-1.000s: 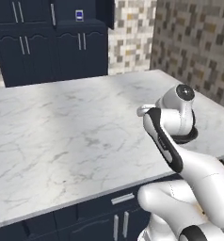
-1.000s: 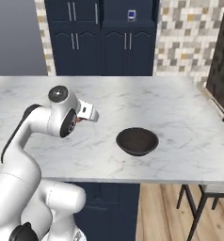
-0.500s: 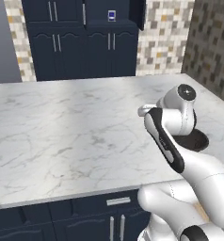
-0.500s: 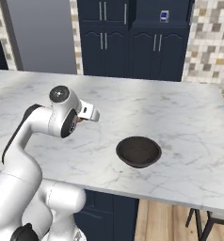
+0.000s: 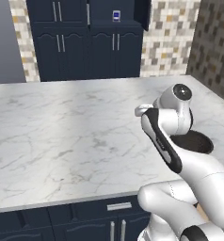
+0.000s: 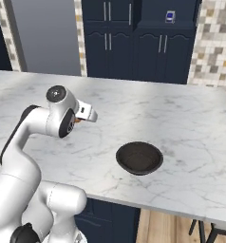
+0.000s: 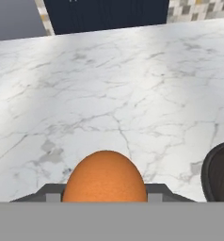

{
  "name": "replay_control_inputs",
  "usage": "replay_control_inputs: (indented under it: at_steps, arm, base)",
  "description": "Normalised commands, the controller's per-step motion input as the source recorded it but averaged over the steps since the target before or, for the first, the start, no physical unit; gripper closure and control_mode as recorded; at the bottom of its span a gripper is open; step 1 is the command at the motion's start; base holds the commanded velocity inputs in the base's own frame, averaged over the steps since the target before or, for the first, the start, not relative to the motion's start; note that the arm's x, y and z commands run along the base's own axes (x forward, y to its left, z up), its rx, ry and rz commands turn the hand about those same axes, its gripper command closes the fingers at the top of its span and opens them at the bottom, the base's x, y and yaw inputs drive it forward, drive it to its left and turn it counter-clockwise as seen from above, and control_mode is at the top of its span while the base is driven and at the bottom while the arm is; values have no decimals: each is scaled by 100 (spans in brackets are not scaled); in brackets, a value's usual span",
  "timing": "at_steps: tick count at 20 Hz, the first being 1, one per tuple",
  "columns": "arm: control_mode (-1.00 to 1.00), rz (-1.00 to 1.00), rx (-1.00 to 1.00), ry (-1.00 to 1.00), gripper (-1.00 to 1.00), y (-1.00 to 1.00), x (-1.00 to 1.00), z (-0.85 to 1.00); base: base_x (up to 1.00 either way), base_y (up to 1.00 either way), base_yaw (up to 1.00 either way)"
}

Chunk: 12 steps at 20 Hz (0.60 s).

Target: Pick the egg and butter from the fridge and place them by the bowl for mixing.

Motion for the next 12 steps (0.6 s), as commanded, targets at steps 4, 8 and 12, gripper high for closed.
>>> replay_control_inputs:
  at_steps: [4,8,12]
  arm:
    - [-100,-1,0,0,100,0,5,0]
    - [-100,-9,-3,3,100,0,40,-22]
    - [-100,-9,0,12,100,-10,49,-44]
  base:
    - [0,0,0]
    - [0,0,0]
    - [0,0,0]
